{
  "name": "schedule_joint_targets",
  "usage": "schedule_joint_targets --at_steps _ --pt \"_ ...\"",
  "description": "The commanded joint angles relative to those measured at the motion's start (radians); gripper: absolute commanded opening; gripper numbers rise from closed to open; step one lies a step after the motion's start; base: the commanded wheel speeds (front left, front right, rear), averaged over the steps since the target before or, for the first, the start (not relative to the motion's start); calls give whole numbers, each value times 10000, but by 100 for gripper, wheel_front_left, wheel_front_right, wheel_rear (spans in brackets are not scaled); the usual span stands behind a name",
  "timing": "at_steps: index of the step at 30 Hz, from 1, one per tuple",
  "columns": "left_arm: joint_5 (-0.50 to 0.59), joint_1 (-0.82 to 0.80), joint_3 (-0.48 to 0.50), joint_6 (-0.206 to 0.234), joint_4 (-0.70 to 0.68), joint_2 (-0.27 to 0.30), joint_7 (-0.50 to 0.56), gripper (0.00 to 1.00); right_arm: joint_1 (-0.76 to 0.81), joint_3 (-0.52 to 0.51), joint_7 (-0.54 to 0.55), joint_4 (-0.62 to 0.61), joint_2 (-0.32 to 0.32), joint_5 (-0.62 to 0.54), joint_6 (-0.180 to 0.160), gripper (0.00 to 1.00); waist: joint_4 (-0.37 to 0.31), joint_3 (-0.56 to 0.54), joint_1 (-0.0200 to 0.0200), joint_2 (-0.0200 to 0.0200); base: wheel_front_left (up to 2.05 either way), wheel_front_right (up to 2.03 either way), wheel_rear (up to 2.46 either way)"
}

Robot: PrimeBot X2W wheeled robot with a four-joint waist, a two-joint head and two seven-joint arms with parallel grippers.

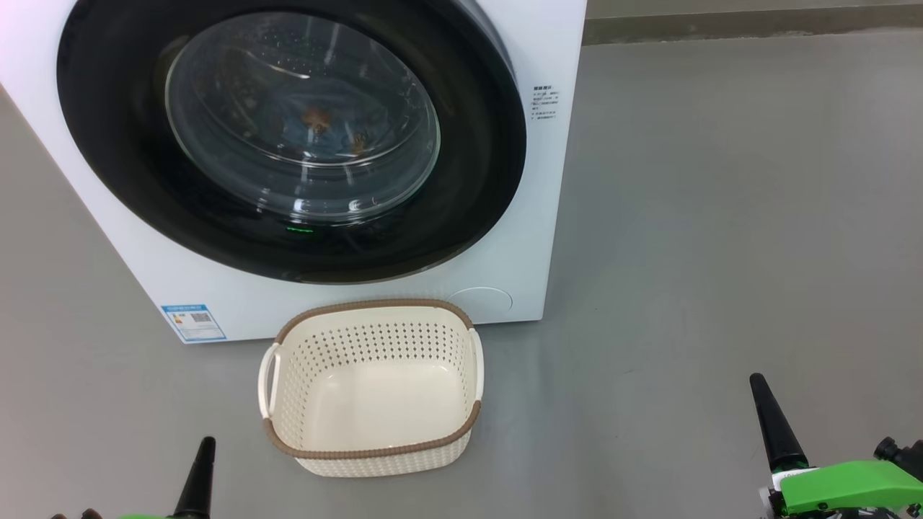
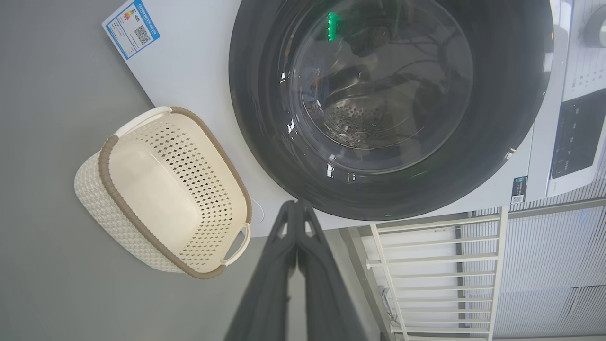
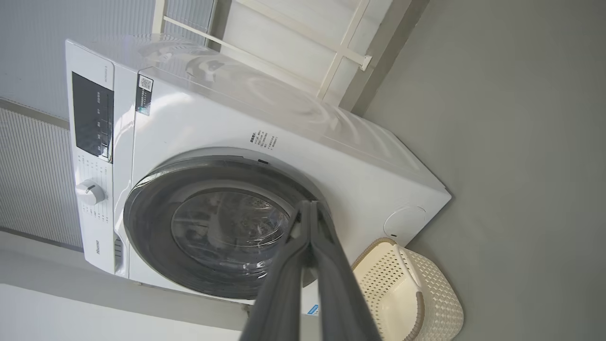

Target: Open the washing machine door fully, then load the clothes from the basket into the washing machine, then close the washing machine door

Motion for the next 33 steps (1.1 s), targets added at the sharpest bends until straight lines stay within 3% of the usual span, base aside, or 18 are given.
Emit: schedule_joint_targets --at_steps 1,29,33 --pt "-276 -506 266 -22 -230 212 76 0 -426 109 105 -195 -89 314 14 0 4 3 -1 0 0 0 0" --pt "-3058 -994 443 -29 -238 264 926 0 -825 -63 983 378 -43 3847 17 0 95 74 -1 0 0 0 0" --pt "-3121 -1005 447 -29 -238 265 945 0 -835 -78 1011 391 -34 3918 17 0 97 75 -1 0 0 0 0"
